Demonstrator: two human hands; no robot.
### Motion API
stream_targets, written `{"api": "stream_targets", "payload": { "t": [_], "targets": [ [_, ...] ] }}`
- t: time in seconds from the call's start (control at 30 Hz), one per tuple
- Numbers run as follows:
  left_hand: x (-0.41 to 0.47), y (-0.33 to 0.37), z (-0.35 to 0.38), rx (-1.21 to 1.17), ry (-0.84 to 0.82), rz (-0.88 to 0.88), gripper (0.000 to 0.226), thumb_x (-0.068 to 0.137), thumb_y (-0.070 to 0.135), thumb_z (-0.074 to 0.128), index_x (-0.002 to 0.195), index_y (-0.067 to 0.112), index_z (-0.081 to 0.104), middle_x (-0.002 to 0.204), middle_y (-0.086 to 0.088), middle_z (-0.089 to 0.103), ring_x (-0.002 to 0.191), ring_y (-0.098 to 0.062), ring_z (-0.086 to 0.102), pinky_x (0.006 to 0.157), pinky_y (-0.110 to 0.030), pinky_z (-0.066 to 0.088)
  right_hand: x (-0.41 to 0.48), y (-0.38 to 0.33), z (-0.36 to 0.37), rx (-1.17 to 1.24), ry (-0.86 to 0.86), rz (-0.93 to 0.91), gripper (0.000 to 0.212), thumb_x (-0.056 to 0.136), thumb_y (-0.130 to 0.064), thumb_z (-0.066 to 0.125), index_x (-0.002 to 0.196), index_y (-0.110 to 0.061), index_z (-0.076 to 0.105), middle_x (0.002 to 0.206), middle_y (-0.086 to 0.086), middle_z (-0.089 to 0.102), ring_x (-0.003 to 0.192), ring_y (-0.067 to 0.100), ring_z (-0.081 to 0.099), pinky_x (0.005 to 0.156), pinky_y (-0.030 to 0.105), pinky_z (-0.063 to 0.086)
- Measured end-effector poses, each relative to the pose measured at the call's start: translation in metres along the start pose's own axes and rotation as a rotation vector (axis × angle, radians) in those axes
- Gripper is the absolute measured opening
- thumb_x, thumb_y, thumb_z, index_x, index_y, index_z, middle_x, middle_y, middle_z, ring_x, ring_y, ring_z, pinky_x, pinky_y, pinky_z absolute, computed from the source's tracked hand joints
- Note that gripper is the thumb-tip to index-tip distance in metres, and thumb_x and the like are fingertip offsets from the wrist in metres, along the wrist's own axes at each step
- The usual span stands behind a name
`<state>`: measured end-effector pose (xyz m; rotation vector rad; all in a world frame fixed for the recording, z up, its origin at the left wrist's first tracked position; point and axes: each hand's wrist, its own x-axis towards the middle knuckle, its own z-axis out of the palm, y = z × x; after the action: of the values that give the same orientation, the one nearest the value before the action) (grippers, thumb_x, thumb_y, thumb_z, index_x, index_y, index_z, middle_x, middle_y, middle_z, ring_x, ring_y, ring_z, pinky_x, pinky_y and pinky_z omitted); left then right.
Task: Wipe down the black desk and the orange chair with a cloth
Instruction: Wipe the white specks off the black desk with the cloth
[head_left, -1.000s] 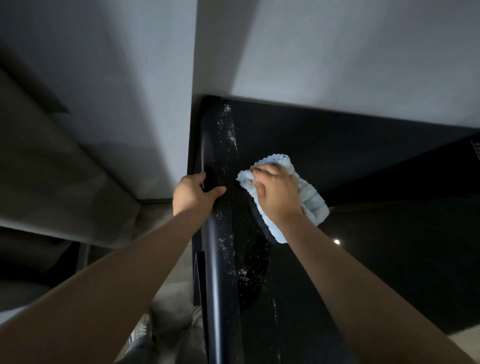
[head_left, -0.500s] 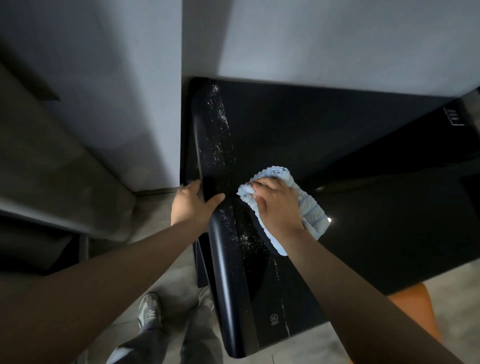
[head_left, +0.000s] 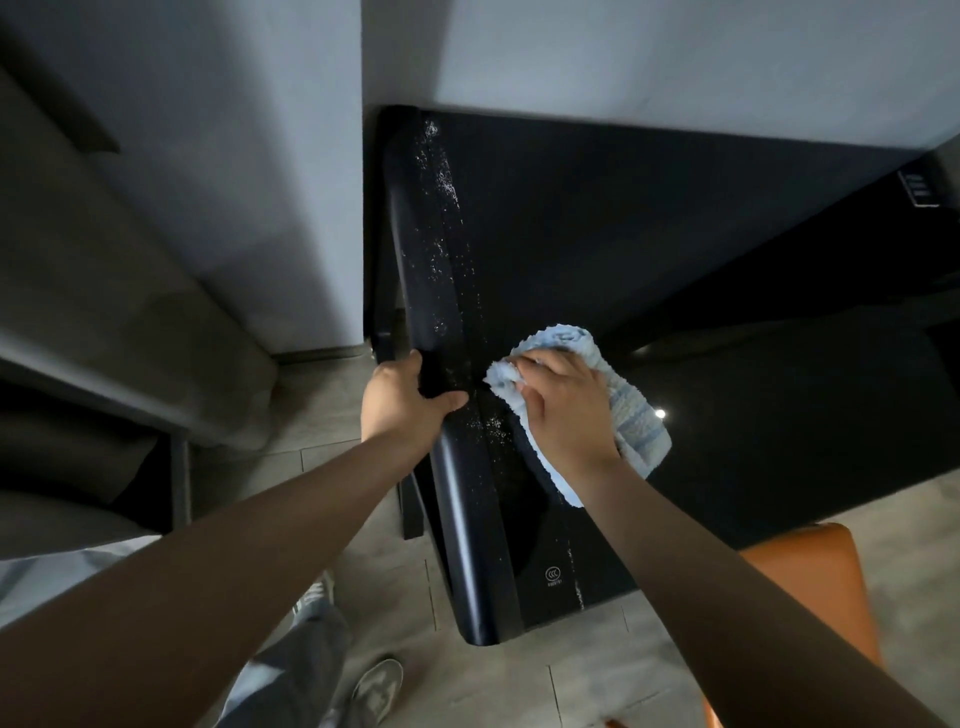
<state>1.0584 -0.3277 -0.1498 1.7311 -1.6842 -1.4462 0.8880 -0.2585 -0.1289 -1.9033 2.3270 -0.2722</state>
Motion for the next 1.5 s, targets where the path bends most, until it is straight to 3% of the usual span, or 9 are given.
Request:
{"api": "stream_targets", "payload": {
  "t": [0.13, 0.23, 0.37, 0.73, 0.97, 1.27, 1.5],
  "targets": [
    [-0.002, 0.0, 0.002, -0.014, 0.02, 0.007, 0.058, 0.073, 0.026, 0.083, 0.123, 0.007, 0.061, 0.12, -0.006, 0.066, 0.089, -0.007, 0.054, 0.073, -0.018, 0.038, -0.019, 0.001, 0.001, -0.015, 0.017, -0.017, 0.03, 0.087, -0.011, 0.057, 0.115, -0.019, 0.065, 0.115, -0.004, 0.063, 0.11, 0.024, 0.055, 0.08, 0.044, 0.047],
    [-0.003, 0.001, 0.002, -0.011, 0.019, -0.001, 0.067, 0.074, 0.027, 0.082, 0.132, 0.009, 0.056, 0.129, -0.004, 0.061, 0.114, -0.018, 0.057, 0.083, -0.019, 0.036, -0.041, -0.001, 0.0, -0.024, 0.042, -0.013, 0.032, 0.088, -0.018, 0.045, 0.112, -0.02, 0.067, 0.111, -0.003, 0.064, 0.107, 0.025, 0.057, 0.078, 0.043, 0.047],
    [0.0, 0.0, 0.003, -0.02, 0.002, -0.026, 0.074, 0.074, 0.029, 0.082, 0.138, 0.011, 0.051, 0.137, -0.003, 0.056, 0.123, -0.02, 0.053, 0.091, -0.02, 0.038, -0.07, -0.003, 0.0, -0.025, 0.063, -0.006, 0.038, 0.086, -0.024, 0.037, 0.109, -0.022, 0.068, 0.109, -0.005, 0.065, 0.105, 0.024, 0.059, 0.076, 0.041, 0.048],
    [0.005, -0.003, 0.005, -0.015, 0.013, -0.027, 0.063, 0.075, 0.031, 0.081, 0.131, 0.015, 0.058, 0.12, 0.002, 0.065, 0.108, -0.016, 0.061, 0.085, -0.022, 0.045, -0.138, -0.002, 0.0, 0.003, 0.027, 0.014, 0.031, 0.088, -0.02, 0.045, 0.111, -0.024, 0.065, 0.113, -0.01, 0.062, 0.108, 0.018, 0.056, 0.08, 0.039, 0.045],
    [0.005, -0.003, 0.007, -0.031, 0.023, -0.028, 0.049, 0.073, 0.029, 0.082, 0.118, 0.016, 0.066, 0.104, 0.004, 0.067, 0.096, -0.018, 0.065, 0.086, -0.033, 0.055, -0.174, -0.005, -0.002, 0.02, 0.013, 0.049, 0.034, 0.088, -0.024, 0.041, 0.112, -0.026, 0.065, 0.115, -0.013, 0.06, 0.108, 0.015, 0.055, 0.084, 0.038, 0.045],
    [0.004, -0.001, 0.005, -0.044, 0.02, -0.057, 0.048, 0.071, 0.03, 0.084, 0.115, 0.019, 0.068, 0.102, 0.005, 0.069, 0.093, -0.017, 0.067, 0.085, -0.037, 0.057, -0.201, -0.012, -0.009, 0.022, 0.046, 0.06, 0.035, 0.086, -0.022, 0.041, 0.108, -0.023, 0.068, 0.11, -0.01, 0.064, 0.102, 0.016, 0.059, 0.079, 0.037, 0.047],
    [0.003, 0.003, 0.005, -0.01, 0.022, -0.036, 0.055, 0.074, 0.032, 0.082, 0.124, 0.018, 0.064, 0.114, 0.003, 0.067, 0.099, -0.018, 0.065, 0.089, -0.037, 0.055, -0.218, -0.008, -0.019, -0.019, 0.011, 0.018, 0.034, 0.068, 0.0, 0.072, 0.099, -0.014, 0.072, 0.095, 0.001, 0.069, 0.084, 0.024, 0.065, 0.071, 0.039, 0.055]
  ]
}}
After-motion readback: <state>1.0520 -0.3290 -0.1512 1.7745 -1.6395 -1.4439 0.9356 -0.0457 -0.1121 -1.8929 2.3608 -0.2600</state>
